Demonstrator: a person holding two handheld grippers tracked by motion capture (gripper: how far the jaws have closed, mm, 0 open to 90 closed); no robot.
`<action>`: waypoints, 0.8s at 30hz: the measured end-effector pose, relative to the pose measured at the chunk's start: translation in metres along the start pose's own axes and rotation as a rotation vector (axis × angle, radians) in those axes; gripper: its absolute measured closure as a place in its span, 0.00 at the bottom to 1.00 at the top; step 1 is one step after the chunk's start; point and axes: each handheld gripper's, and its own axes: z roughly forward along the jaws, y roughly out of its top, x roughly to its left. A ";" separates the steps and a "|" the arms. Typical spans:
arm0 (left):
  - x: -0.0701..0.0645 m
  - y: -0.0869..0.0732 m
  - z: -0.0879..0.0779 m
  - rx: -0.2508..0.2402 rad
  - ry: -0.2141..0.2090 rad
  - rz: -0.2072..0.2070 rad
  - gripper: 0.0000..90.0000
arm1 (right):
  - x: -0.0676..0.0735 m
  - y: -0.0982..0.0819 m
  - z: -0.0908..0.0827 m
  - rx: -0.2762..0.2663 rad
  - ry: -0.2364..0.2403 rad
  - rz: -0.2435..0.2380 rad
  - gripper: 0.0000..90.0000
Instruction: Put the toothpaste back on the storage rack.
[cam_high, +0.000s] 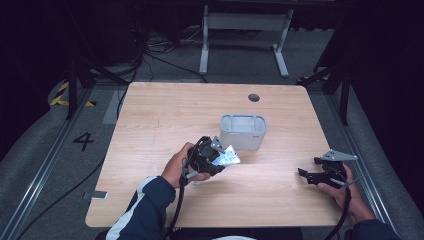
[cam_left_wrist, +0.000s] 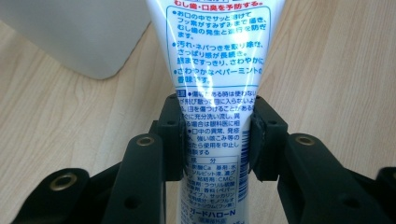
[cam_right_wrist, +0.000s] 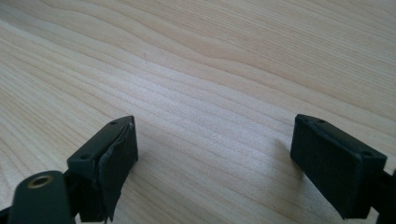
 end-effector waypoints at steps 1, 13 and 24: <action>-0.001 0.000 -0.002 -0.010 -0.002 -0.004 0.71 | 0.000 0.000 0.000 0.000 0.000 0.000 0.17; -0.005 0.002 -0.013 -0.089 0.000 0.005 0.71 | 0.000 0.000 0.000 0.000 0.001 -0.002 0.17; -0.009 0.004 -0.020 -0.166 0.012 0.043 0.71 | 0.000 0.000 0.000 0.000 0.003 -0.002 0.17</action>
